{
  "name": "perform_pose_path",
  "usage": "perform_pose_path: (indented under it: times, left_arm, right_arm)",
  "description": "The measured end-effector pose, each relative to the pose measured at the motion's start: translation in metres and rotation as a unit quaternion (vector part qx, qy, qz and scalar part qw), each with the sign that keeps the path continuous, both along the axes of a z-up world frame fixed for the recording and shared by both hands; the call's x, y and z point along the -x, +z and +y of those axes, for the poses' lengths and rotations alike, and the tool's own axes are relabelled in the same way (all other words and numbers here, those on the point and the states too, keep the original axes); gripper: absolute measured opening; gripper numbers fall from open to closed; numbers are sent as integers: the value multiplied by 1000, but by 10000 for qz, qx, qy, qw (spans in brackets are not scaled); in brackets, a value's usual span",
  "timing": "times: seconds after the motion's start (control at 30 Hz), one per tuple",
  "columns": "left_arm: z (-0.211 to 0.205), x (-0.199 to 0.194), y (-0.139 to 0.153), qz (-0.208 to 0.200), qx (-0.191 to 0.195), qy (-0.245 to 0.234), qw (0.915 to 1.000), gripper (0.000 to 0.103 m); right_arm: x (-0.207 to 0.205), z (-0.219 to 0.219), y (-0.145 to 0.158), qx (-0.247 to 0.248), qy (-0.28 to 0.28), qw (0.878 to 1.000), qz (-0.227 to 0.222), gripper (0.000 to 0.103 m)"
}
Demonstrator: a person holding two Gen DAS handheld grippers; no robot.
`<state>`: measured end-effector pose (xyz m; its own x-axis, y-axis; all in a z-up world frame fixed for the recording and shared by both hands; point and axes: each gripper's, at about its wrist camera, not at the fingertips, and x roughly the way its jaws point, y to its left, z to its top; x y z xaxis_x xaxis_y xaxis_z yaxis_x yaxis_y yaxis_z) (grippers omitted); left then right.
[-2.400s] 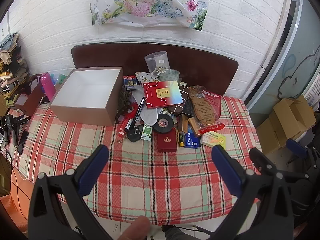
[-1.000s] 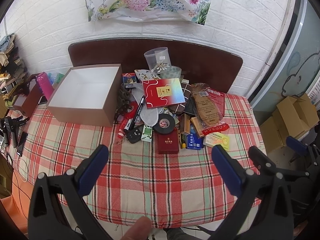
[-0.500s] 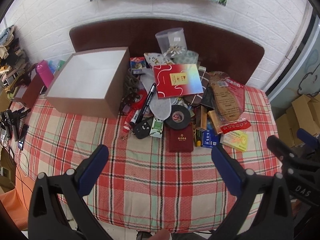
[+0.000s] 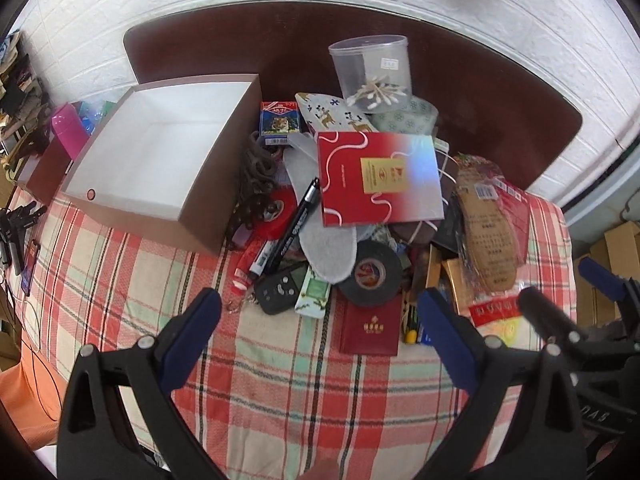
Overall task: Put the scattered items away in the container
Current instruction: 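Reach the right tool into the pile and close on the red-and-silver gift box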
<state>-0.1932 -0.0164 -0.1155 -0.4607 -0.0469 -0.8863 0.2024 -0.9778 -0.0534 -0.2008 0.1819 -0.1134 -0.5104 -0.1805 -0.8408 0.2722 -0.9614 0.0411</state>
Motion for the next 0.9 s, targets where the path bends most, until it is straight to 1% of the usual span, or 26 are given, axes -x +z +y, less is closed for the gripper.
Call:
perform_pose_path:
  times: [0.17,0.37,0.53,0.73,0.8,0.9]
  left_arm:
    - [-4,32,-11,-37,-13,79,10000,99]
    - [-6,70,-35,-104,5,-1,9999,99]
    - [-7,88,-54,-145,-66,-180,9997,98]
    - [-11,102,-77,-270,-42,-436,9987,98]
    - [-12,110,-85,-345,-62,-461,9983,96]
    - [-12,122,-96,-451,-209,-545,9973,91]
  right_arm:
    - [31,-12,-19,34,300,9995,-124,103]
    - [68,-27,-46,26,668,9975,-242,103]
    - [89,-36,-67,43,1020,9942,-338,103]
    - [101,-47,-92,-80,1511,9879,-352,103]
    - [104,-50,-98,-156,1616,9864,-252,103]
    - [112,-53,-107,-140,1679,9855,-202,103]
